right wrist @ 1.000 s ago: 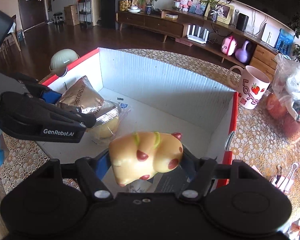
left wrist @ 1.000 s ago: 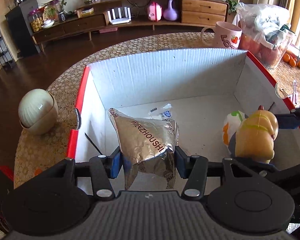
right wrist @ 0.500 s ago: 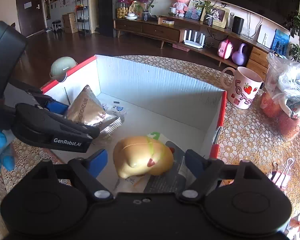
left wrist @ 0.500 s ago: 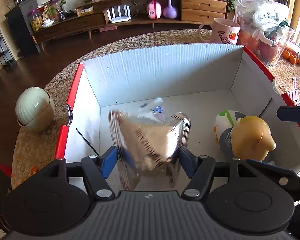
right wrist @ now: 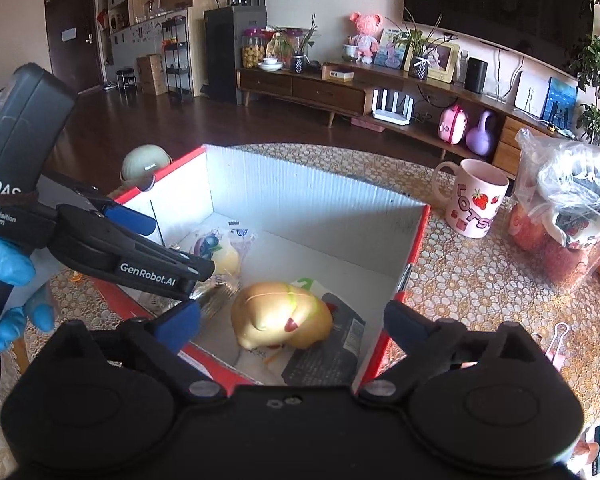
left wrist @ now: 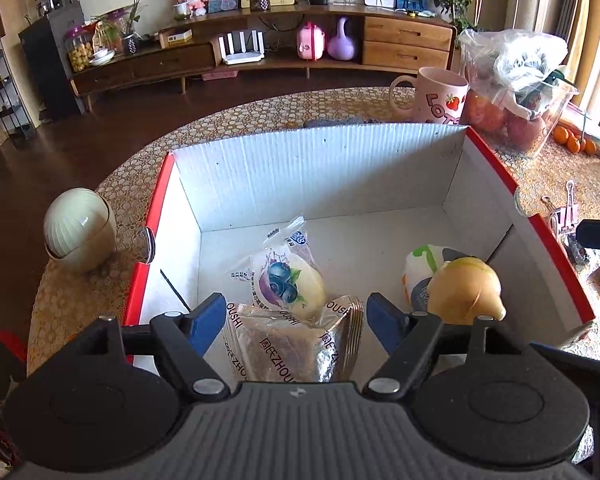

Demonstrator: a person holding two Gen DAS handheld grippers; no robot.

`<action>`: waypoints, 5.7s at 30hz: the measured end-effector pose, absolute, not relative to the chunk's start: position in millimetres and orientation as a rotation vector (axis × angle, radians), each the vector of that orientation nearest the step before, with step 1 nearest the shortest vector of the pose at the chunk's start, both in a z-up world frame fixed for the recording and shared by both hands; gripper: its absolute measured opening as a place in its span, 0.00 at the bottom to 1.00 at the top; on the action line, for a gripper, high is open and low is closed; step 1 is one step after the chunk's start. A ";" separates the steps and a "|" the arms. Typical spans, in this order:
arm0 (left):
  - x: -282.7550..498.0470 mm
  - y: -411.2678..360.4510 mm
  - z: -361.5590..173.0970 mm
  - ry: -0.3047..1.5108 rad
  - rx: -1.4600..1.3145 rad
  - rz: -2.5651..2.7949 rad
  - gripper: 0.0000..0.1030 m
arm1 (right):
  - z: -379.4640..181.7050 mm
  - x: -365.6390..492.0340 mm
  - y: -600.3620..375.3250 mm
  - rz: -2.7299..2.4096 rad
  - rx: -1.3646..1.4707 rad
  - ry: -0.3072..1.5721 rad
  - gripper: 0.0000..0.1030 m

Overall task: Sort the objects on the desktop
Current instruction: 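Lower both items into the shoebox and open both tools, then withdraw both tools from the shoebox toward the remaining items, then reach the left tool to the white plush bunny while the right tool reaches the white snack pouch, then close the left tool on the bunny while the right tool grasps the snack pouch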

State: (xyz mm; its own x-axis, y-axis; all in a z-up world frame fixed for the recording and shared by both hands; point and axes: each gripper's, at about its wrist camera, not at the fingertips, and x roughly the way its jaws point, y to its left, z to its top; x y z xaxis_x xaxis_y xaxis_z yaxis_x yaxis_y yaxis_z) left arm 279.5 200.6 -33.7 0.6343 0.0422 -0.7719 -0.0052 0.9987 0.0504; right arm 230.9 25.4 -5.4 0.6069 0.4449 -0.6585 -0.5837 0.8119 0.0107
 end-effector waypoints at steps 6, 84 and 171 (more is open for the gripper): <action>269.9 197.5 -23.4 0.862 0.022 0.018 0.81 | 6.8 219.5 16.9 0.614 -0.209 0.671 0.98; 212.6 -88.9 -34.1 0.786 0.032 -0.399 0.99 | -51.6 158.4 -288.7 0.275 -0.030 0.707 0.99; 257.8 -67.5 -99.5 0.845 -0.036 -0.212 0.47 | -96.6 222.9 -258.6 0.316 -0.035 0.791 0.64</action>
State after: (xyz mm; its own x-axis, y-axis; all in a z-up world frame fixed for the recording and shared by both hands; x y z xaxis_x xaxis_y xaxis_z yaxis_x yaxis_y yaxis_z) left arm 257.8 -67.5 -99.5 0.6440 -0.2006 -0.7382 0.1720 0.9783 -0.1157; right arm 222.9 -258.6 -96.6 0.6589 0.2666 -0.7034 -0.2923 0.9524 0.0871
